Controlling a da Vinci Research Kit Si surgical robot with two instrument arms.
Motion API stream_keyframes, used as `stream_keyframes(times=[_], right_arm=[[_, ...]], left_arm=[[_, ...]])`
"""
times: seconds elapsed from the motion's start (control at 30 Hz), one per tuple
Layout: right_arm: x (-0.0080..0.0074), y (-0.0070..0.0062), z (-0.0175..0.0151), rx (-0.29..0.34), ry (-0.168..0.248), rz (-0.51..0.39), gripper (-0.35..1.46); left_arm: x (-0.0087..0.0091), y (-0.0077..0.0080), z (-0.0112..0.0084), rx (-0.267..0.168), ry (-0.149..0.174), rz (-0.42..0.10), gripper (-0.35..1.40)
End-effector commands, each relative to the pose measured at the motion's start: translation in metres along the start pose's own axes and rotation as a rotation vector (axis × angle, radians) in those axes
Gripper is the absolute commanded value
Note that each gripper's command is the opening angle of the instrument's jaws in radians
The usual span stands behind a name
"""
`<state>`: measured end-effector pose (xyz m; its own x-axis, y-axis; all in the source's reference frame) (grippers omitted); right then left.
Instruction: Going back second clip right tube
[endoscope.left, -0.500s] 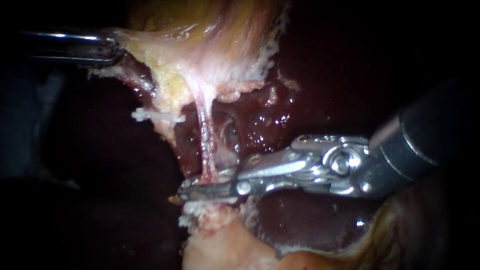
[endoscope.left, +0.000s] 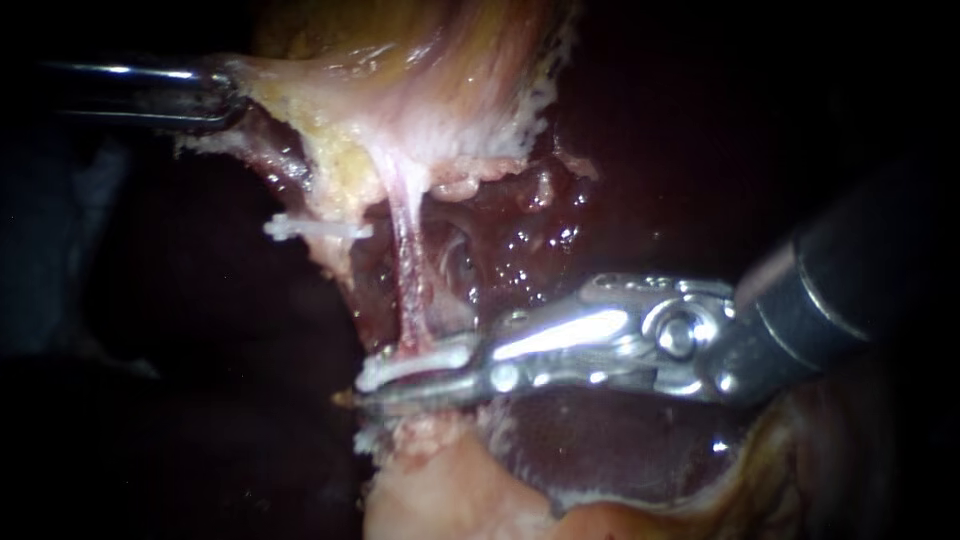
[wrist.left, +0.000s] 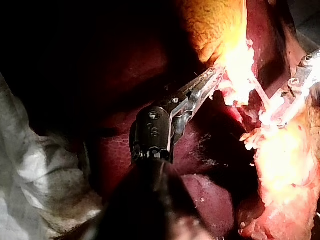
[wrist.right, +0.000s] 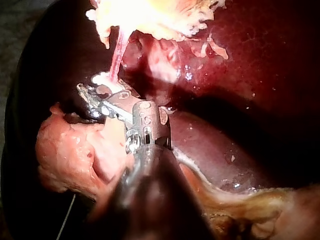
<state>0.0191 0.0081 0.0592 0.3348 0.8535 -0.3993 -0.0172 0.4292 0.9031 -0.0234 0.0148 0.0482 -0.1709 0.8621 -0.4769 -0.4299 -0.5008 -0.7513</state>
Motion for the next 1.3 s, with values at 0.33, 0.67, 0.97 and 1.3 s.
stream_keyframes(times=[0.33,0.67,0.97,1.3], right_arm=[[-0.0005,0.0015,0.0007,-0.037,0.017,-0.081,0.44],[-0.0017,0.0046,0.0001,-0.185,-0.035,-0.324,0.49],[-0.0021,0.0031,-0.0054,-0.174,-0.052,-0.45,0.49],[-0.002,0.0014,-0.0128,-0.189,-0.063,-0.583,0.49]], left_arm=[[0.0,0.0,0.0,-0.001,0.0,0.001,-0.35],[-0.0001,-0.0001,0.0001,0.0,0.0,0.001,-0.35],[-0.0001,-0.0001,0.0,-0.001,0.0,0.001,-0.35],[-0.0001,-0.0002,0.0,-0.001,0.0,0.001,-0.35]])
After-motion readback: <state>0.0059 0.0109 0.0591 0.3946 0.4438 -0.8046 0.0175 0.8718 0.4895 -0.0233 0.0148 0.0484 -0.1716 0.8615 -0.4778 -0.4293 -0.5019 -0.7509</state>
